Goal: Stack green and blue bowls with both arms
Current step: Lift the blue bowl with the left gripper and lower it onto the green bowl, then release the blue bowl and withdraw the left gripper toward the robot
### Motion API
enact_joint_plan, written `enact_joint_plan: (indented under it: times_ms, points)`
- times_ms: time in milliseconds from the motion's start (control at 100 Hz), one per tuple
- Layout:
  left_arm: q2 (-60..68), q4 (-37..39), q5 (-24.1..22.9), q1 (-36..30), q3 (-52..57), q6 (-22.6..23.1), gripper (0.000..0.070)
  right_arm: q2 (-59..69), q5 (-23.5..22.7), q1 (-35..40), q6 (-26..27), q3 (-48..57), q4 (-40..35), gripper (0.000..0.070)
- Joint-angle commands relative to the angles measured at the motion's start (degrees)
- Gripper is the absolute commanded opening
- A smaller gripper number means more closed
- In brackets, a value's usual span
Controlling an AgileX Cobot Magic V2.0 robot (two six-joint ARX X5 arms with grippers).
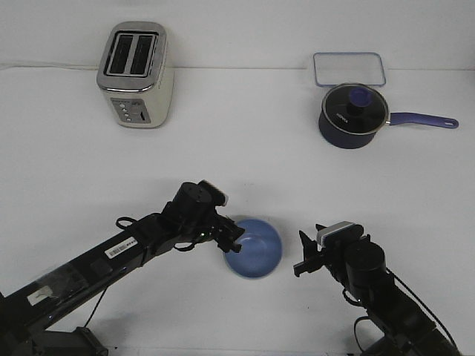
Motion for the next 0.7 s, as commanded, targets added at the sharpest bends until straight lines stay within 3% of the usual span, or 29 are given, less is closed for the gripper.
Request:
enact_joint_plan:
  times_ms: [0, 220, 290, 410, 480, 570, 600, 690]
  points:
    - [0.3, 0.9, 0.1, -0.3, 1.1, 0.3, 0.0433, 0.2, 0.0, 0.3, 0.0, 0.2, 0.5, 0.0290]
    - [-5.2, 1.3, -5.6, 5.0, 1.1, 1.4, 0.0432, 0.2, 1.5, 0.3, -0.4, 0.2, 0.6, 0.0290]
    - [-7.9, 1.1, -9.7, 7.8, 1.1, 2.6, 0.0432, 0.2, 3.0, 0.3, -0.8, 0.2, 0.8, 0.0290]
    - [-13.6, 0.2, -20.9, 13.0, 1.1, 4.8, 0.0401, -0.7, 3.6, 0.3, -2.4, 0.2, 3.1, 0.0271]
    - [-16.7, -0.8, -24.6, 16.3, 1.1, 6.1, 0.0273, -2.2, 3.7, 0.3, -2.9, 0.2, 4.7, 0.0206]
    - [-20.5, -3.7, -25.0, 20.9, 0.9, 7.8, 0.0000, -5.2, 5.4, 0.3, -3.4, 0.2, 5.0, 0.0048]
    - [-22.0, -4.5, -25.0, 22.4, 0.5, 8.1, 0.0018, -6.4, 6.2, 0.3, -3.5, 0.2, 4.6, 0.0000]
    - [-26.9, -5.1, -25.0, 26.0, -2.2, 8.9, 0.0013, -11.2, 7.8, 0.3, -5.0, 0.2, 3.8, 0.0000]
